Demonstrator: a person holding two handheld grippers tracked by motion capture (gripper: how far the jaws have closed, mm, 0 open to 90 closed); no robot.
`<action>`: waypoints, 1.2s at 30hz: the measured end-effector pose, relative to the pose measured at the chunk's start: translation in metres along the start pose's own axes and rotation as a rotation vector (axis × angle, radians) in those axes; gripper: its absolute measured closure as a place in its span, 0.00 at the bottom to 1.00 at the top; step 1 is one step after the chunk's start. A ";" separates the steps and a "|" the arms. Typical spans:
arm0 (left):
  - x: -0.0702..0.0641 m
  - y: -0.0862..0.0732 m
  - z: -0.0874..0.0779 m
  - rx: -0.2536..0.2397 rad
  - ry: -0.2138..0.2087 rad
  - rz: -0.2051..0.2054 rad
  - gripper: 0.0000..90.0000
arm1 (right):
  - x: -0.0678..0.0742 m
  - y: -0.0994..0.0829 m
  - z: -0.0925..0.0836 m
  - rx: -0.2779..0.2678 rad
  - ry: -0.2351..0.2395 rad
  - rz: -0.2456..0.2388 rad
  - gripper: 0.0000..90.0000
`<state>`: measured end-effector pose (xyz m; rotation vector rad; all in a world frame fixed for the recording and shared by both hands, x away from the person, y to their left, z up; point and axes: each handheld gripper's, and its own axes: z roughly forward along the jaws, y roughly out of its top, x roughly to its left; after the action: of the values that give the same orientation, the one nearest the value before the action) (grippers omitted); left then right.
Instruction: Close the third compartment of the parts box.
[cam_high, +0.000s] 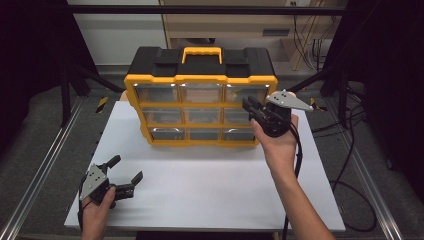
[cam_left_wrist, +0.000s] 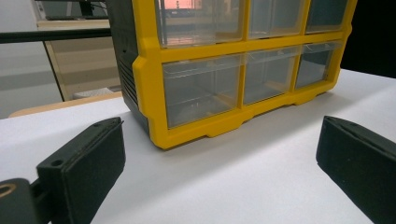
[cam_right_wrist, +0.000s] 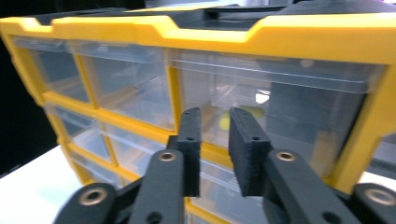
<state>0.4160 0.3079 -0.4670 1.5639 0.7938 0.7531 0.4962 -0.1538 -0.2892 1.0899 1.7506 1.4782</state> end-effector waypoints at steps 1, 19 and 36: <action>0.000 0.000 0.000 -0.001 0.000 -0.001 0.01 | 0.001 0.000 0.000 0.000 0.006 -0.004 0.79; 0.001 0.000 -0.001 -0.005 0.004 -0.004 0.01 | 0.015 0.008 -0.011 -0.083 0.114 -0.071 0.28; 0.001 0.001 -0.002 -0.008 0.001 0.002 0.01 | 0.005 0.015 -0.020 -0.115 0.106 -0.080 0.08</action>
<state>0.4150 0.3093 -0.4658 1.5571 0.7897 0.7577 0.4802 -0.1584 -0.2698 0.8882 1.7359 1.5913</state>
